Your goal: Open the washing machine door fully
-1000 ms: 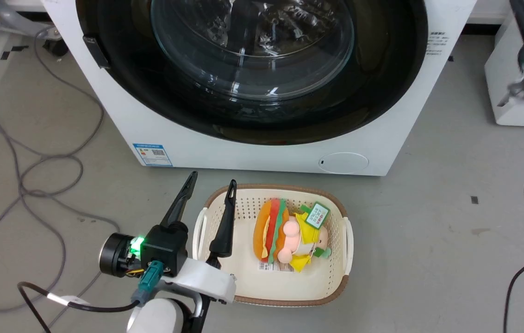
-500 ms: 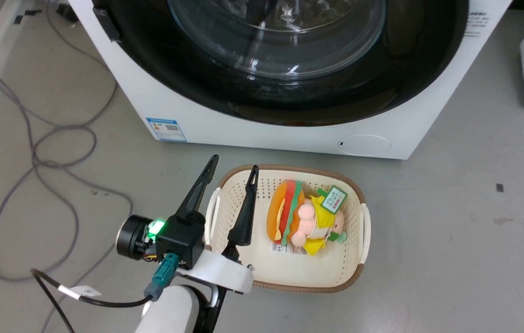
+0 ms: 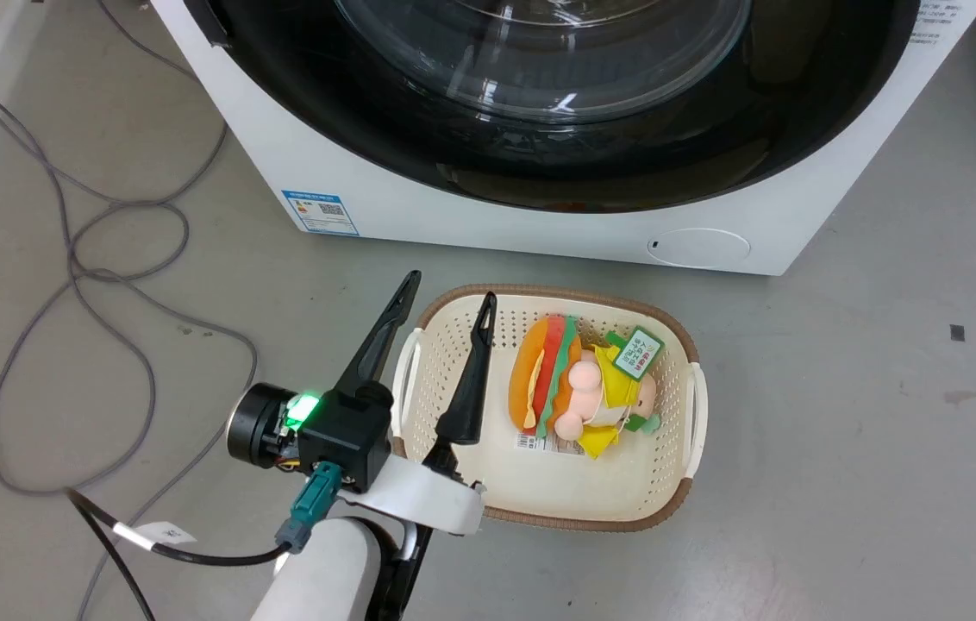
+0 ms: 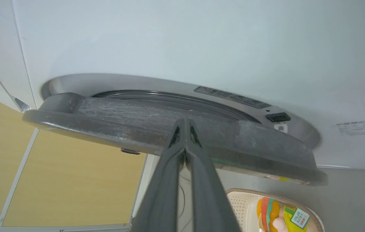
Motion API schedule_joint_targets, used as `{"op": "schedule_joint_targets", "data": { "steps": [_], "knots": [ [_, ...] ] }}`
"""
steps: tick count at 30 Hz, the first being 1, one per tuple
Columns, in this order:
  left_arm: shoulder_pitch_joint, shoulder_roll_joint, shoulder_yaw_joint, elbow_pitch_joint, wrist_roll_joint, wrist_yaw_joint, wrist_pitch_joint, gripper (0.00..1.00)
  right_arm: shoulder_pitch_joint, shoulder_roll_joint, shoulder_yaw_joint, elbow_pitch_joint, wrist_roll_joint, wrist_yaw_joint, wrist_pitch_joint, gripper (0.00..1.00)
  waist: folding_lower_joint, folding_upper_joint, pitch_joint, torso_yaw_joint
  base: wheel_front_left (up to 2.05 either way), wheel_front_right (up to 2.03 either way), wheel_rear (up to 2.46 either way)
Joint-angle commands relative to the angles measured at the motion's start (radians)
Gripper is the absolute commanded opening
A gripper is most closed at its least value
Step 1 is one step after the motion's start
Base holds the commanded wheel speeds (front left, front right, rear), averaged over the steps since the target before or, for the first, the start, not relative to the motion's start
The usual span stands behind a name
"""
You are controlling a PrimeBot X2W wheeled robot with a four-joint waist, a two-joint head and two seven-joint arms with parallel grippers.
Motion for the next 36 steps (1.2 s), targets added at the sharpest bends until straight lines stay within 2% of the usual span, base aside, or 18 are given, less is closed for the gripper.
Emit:
{"op": "schedule_joint_targets", "data": {
  "steps": [1,20,36],
  "knots": [
    [-0.012,0.002,-0.004,0.004,-0.005,0.004,-0.006,1.00,-0.014,0.009,0.006,0.005,-0.007,0.001,0.000,0.00,-0.0002,0.0000,0.000,0.000,0.00,0.00,0.00],
    [-0.026,0.002,-0.028,0.006,-0.017,0.010,-0.006,1.00,-0.049,0.025,-0.016,0.031,-0.013,0.001,-0.023,0.00,-0.0002,0.0000,0.030,0.023,0.00,0.00,0.00],
    [-0.017,0.002,-0.034,0.016,-0.023,0.014,-0.006,1.00,0.007,0.022,-0.044,0.032,0.020,0.001,0.167,0.00,-0.0002,0.0000,0.000,0.008,0.00,0.00,0.00]
  ]
}}
